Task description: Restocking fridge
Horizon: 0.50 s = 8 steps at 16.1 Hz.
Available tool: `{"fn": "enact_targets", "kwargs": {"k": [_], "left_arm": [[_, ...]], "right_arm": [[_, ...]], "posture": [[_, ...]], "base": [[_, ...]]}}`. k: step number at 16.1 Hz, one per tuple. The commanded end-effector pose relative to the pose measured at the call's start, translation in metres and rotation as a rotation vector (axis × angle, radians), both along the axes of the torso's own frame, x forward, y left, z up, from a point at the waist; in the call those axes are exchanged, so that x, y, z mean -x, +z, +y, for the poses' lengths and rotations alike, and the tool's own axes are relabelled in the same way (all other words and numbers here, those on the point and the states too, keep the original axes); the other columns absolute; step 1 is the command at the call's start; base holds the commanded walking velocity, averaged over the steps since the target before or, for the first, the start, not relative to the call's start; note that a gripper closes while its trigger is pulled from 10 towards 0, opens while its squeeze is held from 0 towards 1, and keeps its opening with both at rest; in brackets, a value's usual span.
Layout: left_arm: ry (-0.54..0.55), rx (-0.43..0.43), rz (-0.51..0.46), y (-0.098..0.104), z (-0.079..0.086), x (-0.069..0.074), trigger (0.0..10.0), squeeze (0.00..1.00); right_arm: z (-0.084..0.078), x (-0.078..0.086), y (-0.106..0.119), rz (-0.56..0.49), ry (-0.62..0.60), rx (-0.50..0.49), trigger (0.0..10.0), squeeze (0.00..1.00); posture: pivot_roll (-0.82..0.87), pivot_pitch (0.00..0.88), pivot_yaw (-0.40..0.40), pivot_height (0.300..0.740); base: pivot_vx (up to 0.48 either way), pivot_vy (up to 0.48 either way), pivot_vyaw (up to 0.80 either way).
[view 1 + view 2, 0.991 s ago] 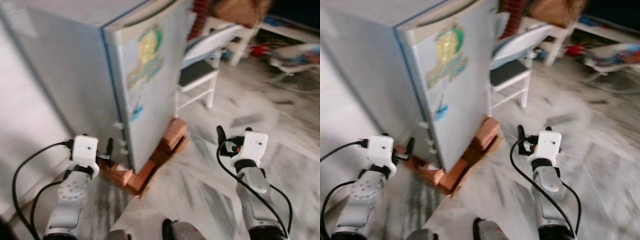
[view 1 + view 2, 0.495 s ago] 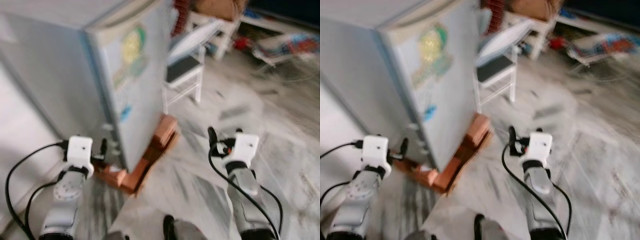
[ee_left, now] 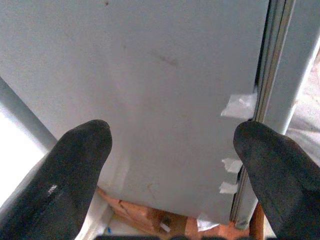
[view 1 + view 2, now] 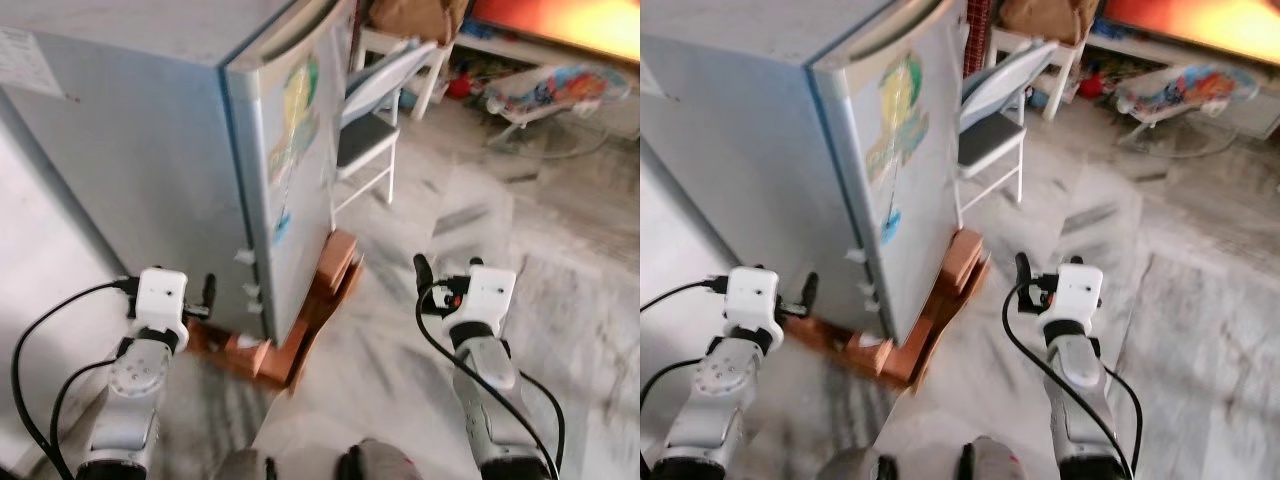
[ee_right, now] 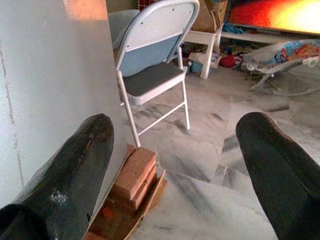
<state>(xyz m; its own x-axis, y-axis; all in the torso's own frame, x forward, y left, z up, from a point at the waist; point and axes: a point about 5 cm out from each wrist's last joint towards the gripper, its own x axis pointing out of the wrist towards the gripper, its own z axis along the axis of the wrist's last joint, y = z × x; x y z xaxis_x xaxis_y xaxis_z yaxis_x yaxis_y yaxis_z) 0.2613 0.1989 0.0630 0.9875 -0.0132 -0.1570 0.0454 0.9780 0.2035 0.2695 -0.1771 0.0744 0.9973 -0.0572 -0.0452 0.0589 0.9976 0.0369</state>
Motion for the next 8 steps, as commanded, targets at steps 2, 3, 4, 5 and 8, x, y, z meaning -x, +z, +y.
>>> {"fn": "enact_targets", "kwargs": {"k": [2,3,4,5,8], "left_arm": [[-0.019,-0.004,-0.004,0.0003,-0.0059,-0.0006,10.0,0.0],[-0.026,0.0,-0.007,0.0005,-0.0068,-0.0006,10.0,0.0],[-0.032,0.004,-0.011,0.0007,-0.0078,-0.0007,10.0,0.0],[-0.034,0.008,-0.013,0.0012,-0.0091,-0.0013,10.0,0.0],[-0.052,0.022,-0.031,0.0046,-0.0136,-0.0056,10.0,0.0]], "right_arm": [[-0.0063,0.0014,-0.001,0.013,-0.014,0.011,10.0,0.0],[-0.0061,0.0015,-0.0013,0.016,-0.012,0.011,10.0,0.0],[-0.0062,0.0016,-0.0015,0.018,-0.011,0.011,10.0,0.0],[-0.0061,0.0015,-0.0012,0.017,-0.008,0.015,10.0,0.0],[-0.0059,0.0002,-0.0002,0.014,-0.004,0.017,10.0,0.0]], "posture": [[0.09,0.104,-0.031,0.74],[0.09,0.106,-0.032,0.74],[0.09,0.108,-0.036,0.74],[0.09,0.109,-0.04,0.74],[0.09,0.109,-0.043,0.74]], "base": [[0.0,0.139,0.0],[0.0,0.0,-0.8],[0.0,0.0,-0.8],[0.0,0.0,-0.8],[0.0,0.0,-0.8]]}}
